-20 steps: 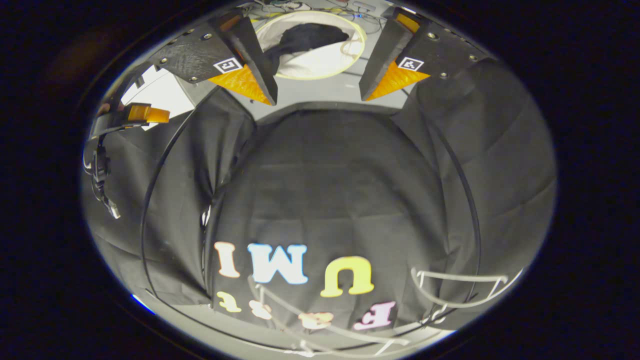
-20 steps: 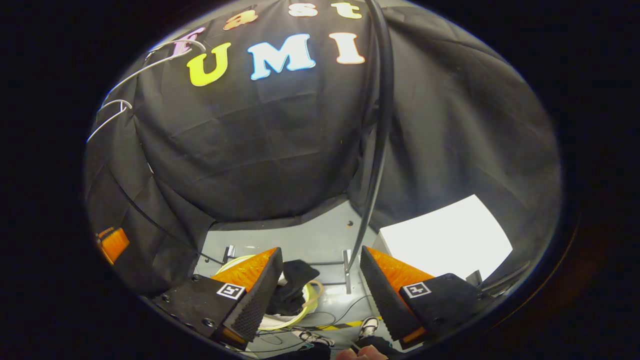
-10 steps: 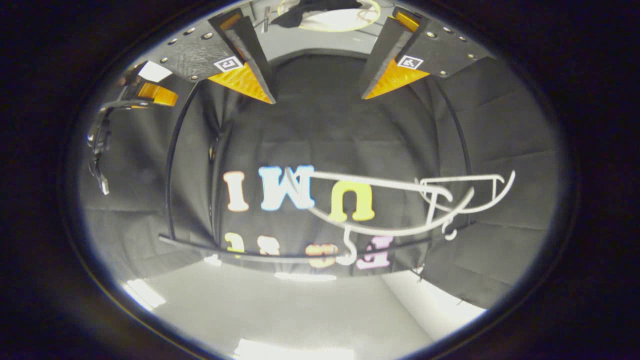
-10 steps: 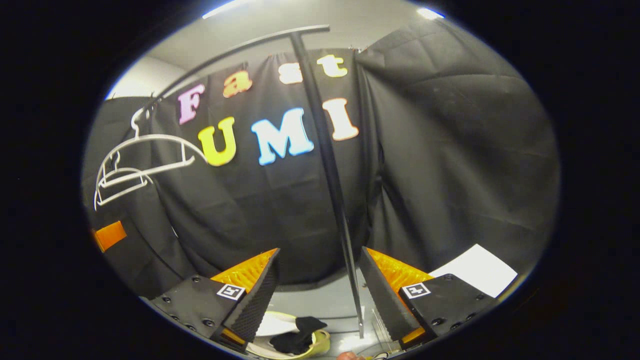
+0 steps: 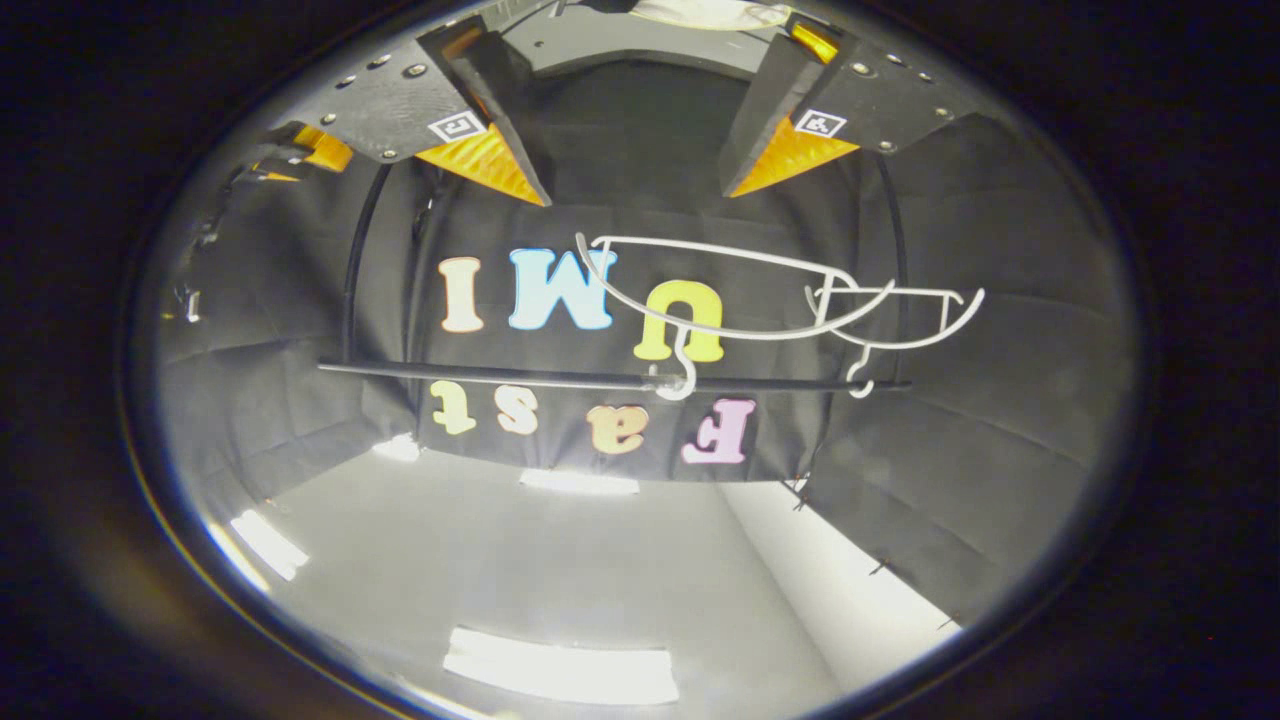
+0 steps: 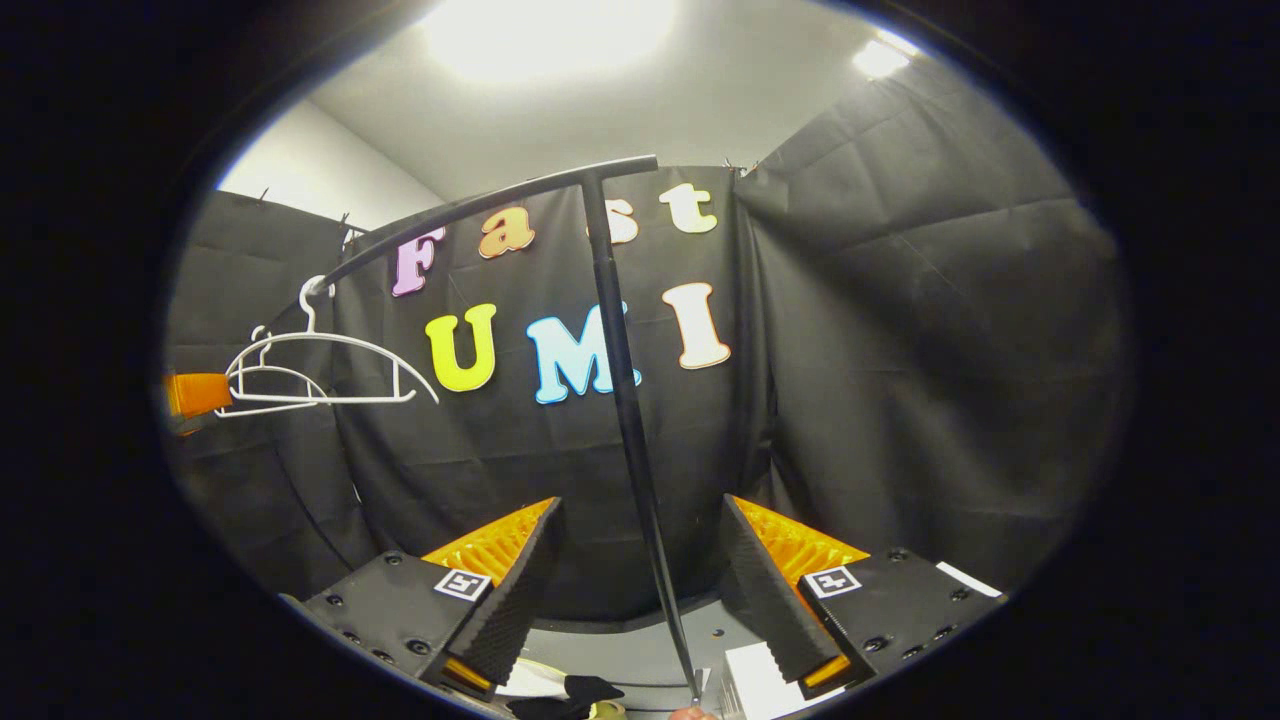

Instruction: Grasp the clothes on the hanger with both hands and then place them into the laundry hamper below.

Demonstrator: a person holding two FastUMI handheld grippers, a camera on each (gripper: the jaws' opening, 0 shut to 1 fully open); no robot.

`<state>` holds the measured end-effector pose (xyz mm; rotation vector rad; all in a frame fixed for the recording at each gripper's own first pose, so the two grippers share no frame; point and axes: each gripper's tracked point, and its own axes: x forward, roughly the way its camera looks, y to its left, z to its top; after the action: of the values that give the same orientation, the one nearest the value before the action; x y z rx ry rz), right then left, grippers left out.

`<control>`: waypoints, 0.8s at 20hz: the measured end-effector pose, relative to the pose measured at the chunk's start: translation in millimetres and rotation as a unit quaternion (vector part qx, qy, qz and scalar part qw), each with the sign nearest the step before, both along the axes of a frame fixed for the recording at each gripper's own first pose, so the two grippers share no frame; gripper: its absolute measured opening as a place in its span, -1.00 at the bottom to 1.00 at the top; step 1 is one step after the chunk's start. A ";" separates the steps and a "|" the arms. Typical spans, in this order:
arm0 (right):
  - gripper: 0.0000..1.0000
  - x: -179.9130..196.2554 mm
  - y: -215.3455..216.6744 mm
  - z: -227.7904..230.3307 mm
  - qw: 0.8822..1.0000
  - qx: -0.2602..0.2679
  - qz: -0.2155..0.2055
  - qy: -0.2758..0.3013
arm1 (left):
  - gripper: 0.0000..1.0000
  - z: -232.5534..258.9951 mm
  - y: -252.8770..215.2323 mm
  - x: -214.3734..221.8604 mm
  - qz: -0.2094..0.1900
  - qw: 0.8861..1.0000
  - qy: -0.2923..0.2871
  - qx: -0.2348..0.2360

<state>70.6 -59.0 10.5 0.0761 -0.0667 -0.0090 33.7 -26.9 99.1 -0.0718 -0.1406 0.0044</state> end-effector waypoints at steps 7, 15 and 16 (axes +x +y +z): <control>0.84 -5.3 27.3 -18.7 0.999 -0.019 -0.031 0.011 | 0.90 -26.5 34.4 1.9 -0.038 0.999 0.025 0.030; 0.86 -4.8 79.1 -9.3 1.000 -0.017 -0.002 -0.019 | 0.90 -43.0 49.4 7.2 -0.073 0.997 0.017 0.016; 0.86 -4.0 79.7 -11.7 1.000 -0.015 -0.001 -0.013 | 0.90 -45.4 50.9 9.4 -0.069 0.997 0.026 0.015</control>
<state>66.5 20.7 -1.2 0.0460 -0.0932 -0.0089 43.1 24.1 53.7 -0.0514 -0.0837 -0.1336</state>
